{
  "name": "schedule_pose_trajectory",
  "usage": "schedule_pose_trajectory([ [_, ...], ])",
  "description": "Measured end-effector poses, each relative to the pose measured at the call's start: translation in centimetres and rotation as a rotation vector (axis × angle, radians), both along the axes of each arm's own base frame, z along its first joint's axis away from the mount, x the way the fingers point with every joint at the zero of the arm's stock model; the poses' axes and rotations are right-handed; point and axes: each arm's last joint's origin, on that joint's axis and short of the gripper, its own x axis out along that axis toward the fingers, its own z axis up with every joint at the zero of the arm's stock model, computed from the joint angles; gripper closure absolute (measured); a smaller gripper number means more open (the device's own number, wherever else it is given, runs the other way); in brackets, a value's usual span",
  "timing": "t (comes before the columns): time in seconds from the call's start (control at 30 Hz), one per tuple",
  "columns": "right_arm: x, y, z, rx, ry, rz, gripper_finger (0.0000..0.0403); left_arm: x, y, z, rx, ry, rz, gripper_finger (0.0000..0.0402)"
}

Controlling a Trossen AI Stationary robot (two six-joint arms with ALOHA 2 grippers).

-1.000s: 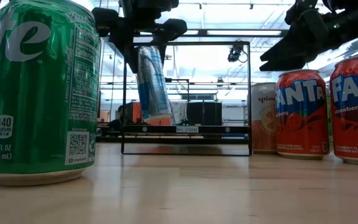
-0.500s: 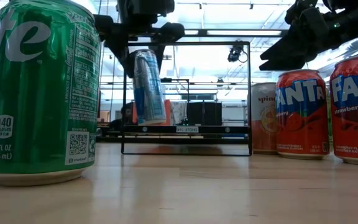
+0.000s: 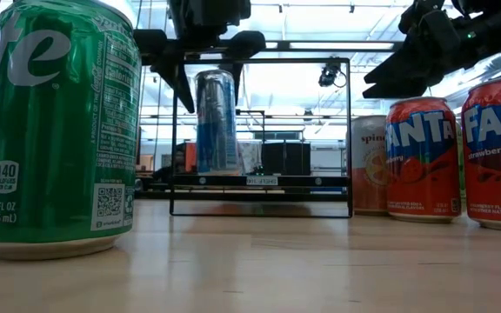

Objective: Place canned beverage on shelf
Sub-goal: Put the blue soda can on the shelf

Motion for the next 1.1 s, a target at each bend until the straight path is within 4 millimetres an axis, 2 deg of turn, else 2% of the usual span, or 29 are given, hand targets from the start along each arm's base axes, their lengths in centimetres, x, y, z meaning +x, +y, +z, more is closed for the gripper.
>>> schedule_pose_trajectory([
  [0.4, 0.0, 0.0, 0.0, 0.003, -0.002, -0.001, 0.0055, 0.0, 0.4, 0.3, 0.231, -0.026, 0.085, 0.007],
  [0.6, 0.0, 0.0, 0.0, 0.003, -0.002, -0.001, 0.0055, -0.8, 0.5, 0.3, 0.232, 0.007, 0.183, 0.0071],
  [0.67, 0.0, 0.0, 0.0, 0.003, -0.003, -0.001, 0.0055, -1.2, 0.5, 0.8, 0.217, 0.012, 0.241, 0.0075],
  [0.77, 0.0, 0.0, 0.1, 0.004, -0.007, -0.001, 0.0055, -1.4, 0.5, 2.5, 0.174, -0.023, 0.344, 0.0084],
  [0.93, 0.1, 0.1, 0.2, 0.014, -0.024, 0.016, 0.0055, -1.6, 0.4, 5.4, -0.046, -0.126, 0.58, 0.0094],
  [1.1, 0.1, 0.4, 0.4, 0.02, -0.041, 0.049, 0.0055, -1.6, 0.6, 6.0, -0.192, -0.194, 0.845, 0.0094],
])
